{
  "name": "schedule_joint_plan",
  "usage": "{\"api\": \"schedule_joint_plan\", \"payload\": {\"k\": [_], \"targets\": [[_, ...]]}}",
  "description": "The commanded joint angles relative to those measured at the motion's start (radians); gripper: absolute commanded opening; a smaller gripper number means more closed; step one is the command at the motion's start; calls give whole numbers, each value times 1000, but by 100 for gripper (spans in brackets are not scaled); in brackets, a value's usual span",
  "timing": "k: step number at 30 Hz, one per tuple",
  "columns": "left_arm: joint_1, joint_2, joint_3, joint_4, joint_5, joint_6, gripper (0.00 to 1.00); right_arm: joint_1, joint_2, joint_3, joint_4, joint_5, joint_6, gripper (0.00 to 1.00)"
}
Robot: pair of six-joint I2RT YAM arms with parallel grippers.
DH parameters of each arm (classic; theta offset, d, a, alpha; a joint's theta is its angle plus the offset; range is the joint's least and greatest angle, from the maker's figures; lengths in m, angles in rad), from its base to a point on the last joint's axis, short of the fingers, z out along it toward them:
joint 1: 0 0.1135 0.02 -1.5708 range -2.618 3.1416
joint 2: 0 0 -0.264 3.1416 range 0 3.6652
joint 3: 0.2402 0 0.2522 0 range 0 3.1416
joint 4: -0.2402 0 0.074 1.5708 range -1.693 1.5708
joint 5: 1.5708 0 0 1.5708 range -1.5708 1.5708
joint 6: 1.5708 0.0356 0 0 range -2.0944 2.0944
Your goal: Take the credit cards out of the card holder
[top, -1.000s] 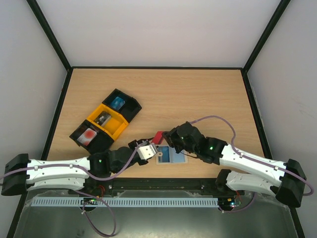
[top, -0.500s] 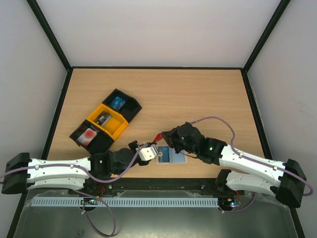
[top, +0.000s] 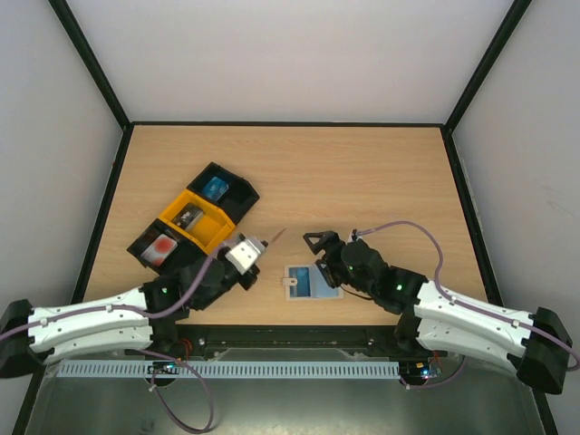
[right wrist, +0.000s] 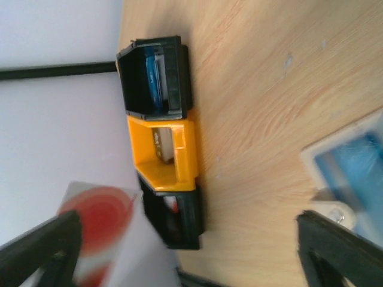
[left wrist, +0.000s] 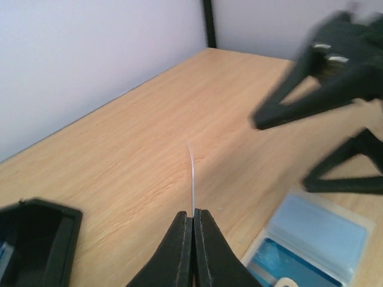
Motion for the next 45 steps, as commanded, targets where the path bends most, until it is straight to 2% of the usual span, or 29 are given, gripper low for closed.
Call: {"api": "schedule_joint_plan", "payload": {"k": [1,4,10,15,19,26,30,35,41,45], "targets": [[185,-67,58,-129,106,-282,3,-5,-92,-71,28,98,-90,98],[370,-104,93,-223,222,-438,3,-5,-130,-63,-45,152,-131,98],[716,-126,150,-343,477,-568,3,-5,-164,-83,-23,160,-286,98],[1019,-56,187,-413,771,-683,3,-5,-170,-124,13,134,-288,98],[1189,-30,152,-410,901,-823,3,-5,-164,-130,12,120,-300,98],[1345,-100,150,-545,755,-886,3,-5,-189,-158,8,135,-340,98],[1352,-119,191,-674,517,-902,3,-5,-219,-167,6,148,-371,98],[1358,-108,229,-707,453,-901,3,-5,-270,-189,-2,189,-370,98],[1359,-19,313,-883,286,-964,3,-5,-289,-185,-5,194,-389,98],[1361,-38,296,-900,252,-982,3,-5,-286,-193,-7,191,-384,98]]}}
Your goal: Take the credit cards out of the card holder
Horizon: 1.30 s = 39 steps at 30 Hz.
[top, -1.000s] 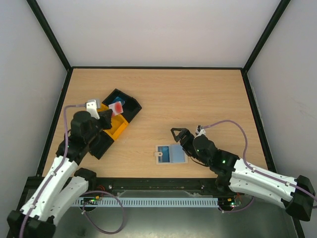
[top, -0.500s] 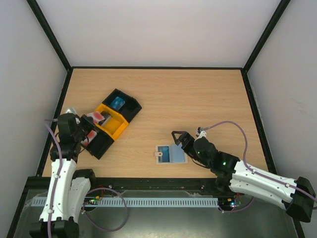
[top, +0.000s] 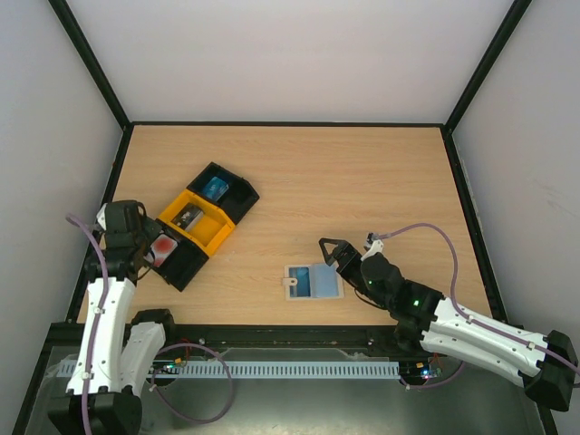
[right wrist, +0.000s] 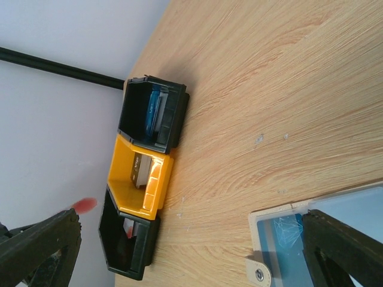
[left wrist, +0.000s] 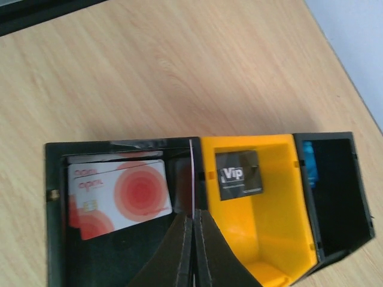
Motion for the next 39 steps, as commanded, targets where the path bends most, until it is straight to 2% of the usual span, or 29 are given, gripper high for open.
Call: {"api": "schedule_joint_plan", "payload": {"k": [1,7,14,21,32,39], "targets": [[7,-21,-8,-82,-74,-34,3,-5,-7,-10,-8,31,-13,98],[10,-31,-103,-2,26,-46,3,-5,-3,-14,-21,31,-7,98],[14,17,-127,55,10,-14,3,-5,-4,-23,-11,35,-3,98],[38,32,-190,174,91,28,3,-5,-8,-31,-16,27,22,98],[55,103,-214,224,60,72,3,-5,-94,-93,-39,53,82,98],[55,123,-247,249,64,47,3,-4,-107,-76,-73,76,62,98]]}}
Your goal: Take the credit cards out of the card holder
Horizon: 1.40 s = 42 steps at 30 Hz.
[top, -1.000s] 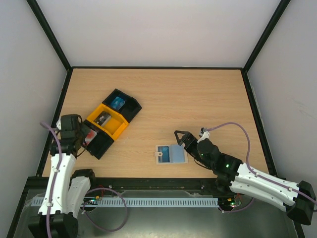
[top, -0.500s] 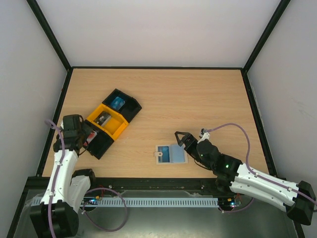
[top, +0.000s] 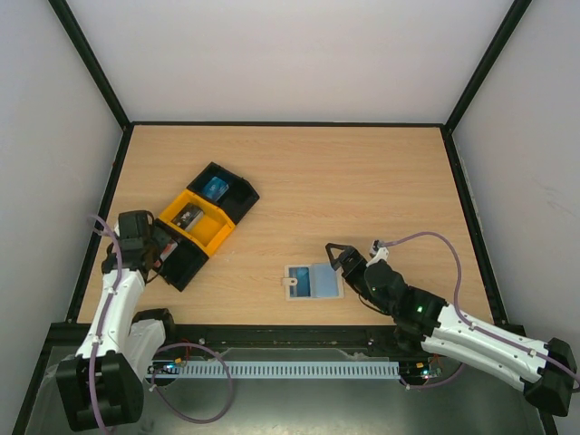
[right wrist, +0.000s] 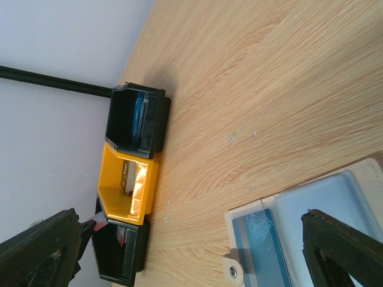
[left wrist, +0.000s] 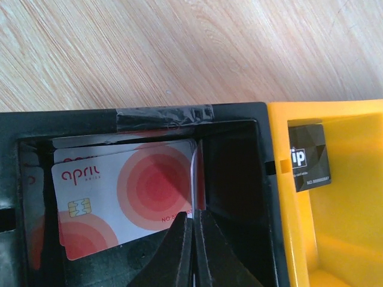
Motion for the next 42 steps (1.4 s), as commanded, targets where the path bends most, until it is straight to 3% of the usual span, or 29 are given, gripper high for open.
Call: {"api": "schedule_joint_plan", "payload": {"k": [1,6,16,26,29,32,36,42], "targets": [[5,24,-13,15,-17,-3,3,-4,-15,12,-40,55,-3,98],[6,53,-7,0,-57,-24,13,-5,-14,13,-39,57,-1,98],[6,37,13,-33,-136,-54,17,-5,-13,8,-46,60,3,98],[5,-10,51,-63,-206,-81,43,-5,-16,6,-56,55,7,98],[6,-26,62,-49,-172,-62,53,-4,-18,2,-53,52,7,98],[5,-45,66,-29,-121,-39,71,-5,-16,-10,-26,32,-17,98],[6,-68,77,-11,-12,-16,95,-5,3,9,-18,-3,-186,98],[4,-122,85,11,206,91,95,-5,76,65,-101,-20,-276,98]]}}
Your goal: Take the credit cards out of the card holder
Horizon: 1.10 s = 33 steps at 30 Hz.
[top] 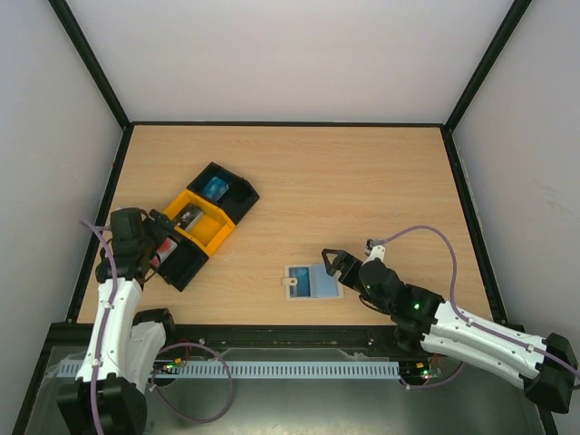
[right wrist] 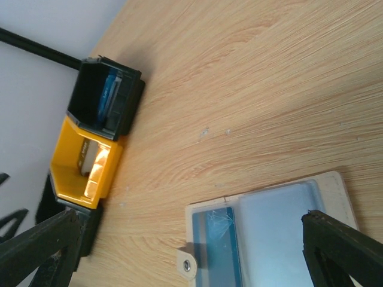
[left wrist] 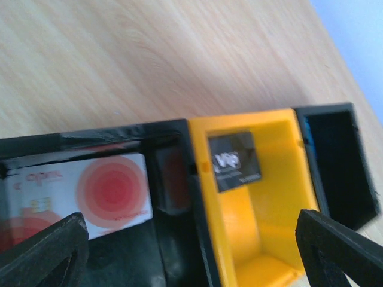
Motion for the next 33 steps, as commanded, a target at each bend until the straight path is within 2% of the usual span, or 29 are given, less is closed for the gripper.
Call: {"api": "schedule_joint_plan", "payload": {"k": [1,4,7,9,13,15,20,25,27,33], "targets": [[3,-41,39,29,208,107,94,-5,38,42,-34,-33,-132,98],[3,-51,44,35,343,153,91,-4,56,18,30,-94,-160,100],[2,-62,34,50,454,144,86,-5,89,-10,85,-153,-162,92],[-3,-68,16,67,515,125,81,-5,123,-14,103,-177,-158,84],[-34,-80,-35,109,606,88,69,-5,179,-23,137,-207,-141,57],[-76,-85,-55,118,612,75,64,-5,204,-28,163,-228,-140,49],[-200,-91,-109,171,579,7,62,-5,267,-39,269,-312,-173,39],[-361,-67,-153,255,538,-50,57,-4,367,-7,325,-334,-196,32],[-407,-56,-178,307,538,-86,48,-4,421,8,337,-337,-209,28],[-557,-11,-225,433,467,-165,40,-5,596,36,407,-391,-203,25]]}}
